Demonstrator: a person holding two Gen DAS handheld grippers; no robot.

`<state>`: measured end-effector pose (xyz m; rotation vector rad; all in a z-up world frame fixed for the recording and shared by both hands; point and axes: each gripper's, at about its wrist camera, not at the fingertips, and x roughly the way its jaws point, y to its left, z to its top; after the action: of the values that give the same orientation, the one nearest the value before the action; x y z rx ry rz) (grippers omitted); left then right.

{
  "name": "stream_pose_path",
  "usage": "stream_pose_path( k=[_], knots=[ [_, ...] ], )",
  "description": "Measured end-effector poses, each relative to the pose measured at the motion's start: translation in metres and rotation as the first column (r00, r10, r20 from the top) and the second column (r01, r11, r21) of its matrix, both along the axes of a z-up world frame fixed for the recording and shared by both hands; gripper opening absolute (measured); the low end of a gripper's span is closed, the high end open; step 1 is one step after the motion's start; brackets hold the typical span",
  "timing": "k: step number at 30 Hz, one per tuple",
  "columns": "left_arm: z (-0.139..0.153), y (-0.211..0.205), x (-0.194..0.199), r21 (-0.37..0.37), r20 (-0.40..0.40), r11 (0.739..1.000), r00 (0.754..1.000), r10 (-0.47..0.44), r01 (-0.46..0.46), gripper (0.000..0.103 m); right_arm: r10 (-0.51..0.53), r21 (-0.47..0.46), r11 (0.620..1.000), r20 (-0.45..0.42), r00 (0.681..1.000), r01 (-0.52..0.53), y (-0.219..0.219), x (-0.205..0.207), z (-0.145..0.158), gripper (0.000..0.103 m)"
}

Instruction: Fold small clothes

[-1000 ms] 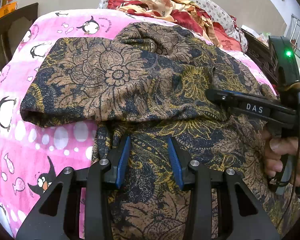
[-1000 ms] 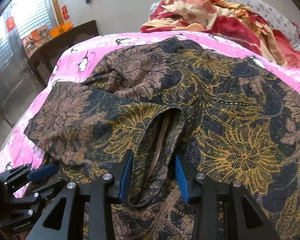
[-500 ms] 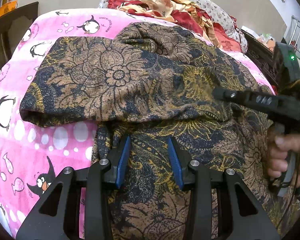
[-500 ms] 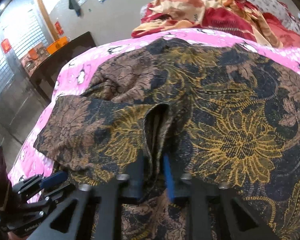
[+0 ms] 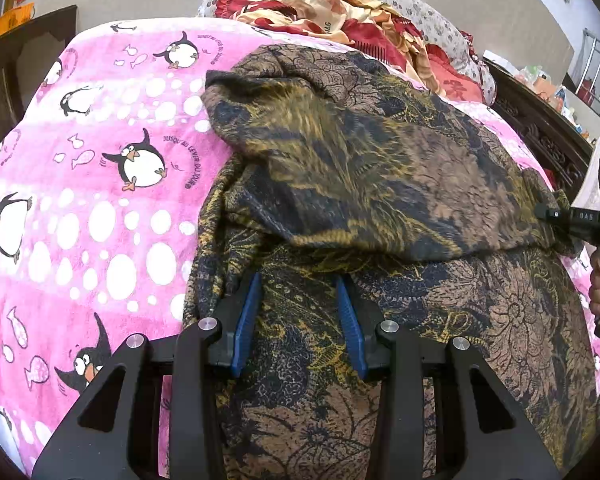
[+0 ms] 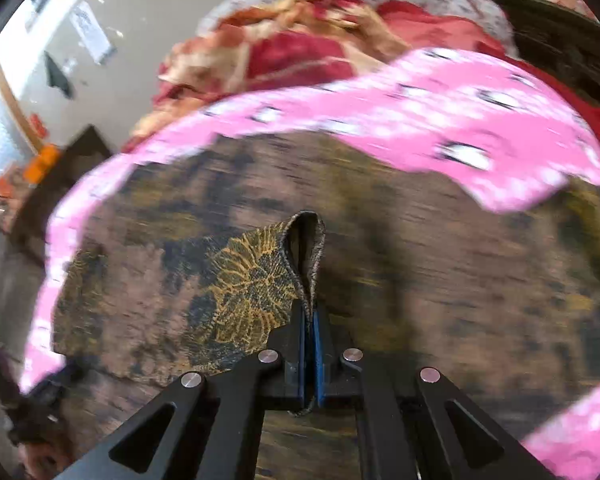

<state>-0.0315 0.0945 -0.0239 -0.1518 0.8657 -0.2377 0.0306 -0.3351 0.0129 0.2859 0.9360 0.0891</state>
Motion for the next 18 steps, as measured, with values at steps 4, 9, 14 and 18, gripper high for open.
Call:
stream_pose_path(
  k=[4,9,14,18],
  knots=[
    [0.000,0.000,0.000,-0.003,-0.001,1.000,1.000,0.000,0.000,0.038,0.008,-0.043,0.999,-0.026,1.000,-0.009,0.004,-0.002,-0.004,0.003],
    [0.000,0.000,0.000,-0.002,-0.001,1.000,1.000,0.000,0.000,0.038,-0.024,-0.048,0.999,-0.044,0.999,0.021,0.000,0.001,-0.005,0.003],
    [0.005,0.001,-0.001,-0.001,-0.005,1.000,1.000,-0.006,0.006,0.038,-0.015,-0.075,0.997,-0.072,0.997,0.009,-0.001,0.009,-0.008,0.003],
    [0.035,0.013,-0.011,0.013,0.051,0.999,0.998,0.048,-0.048,0.038,-0.046,-0.081,0.996,0.021,0.999,0.047,-0.009,-0.005,0.023,0.014]
  ],
)
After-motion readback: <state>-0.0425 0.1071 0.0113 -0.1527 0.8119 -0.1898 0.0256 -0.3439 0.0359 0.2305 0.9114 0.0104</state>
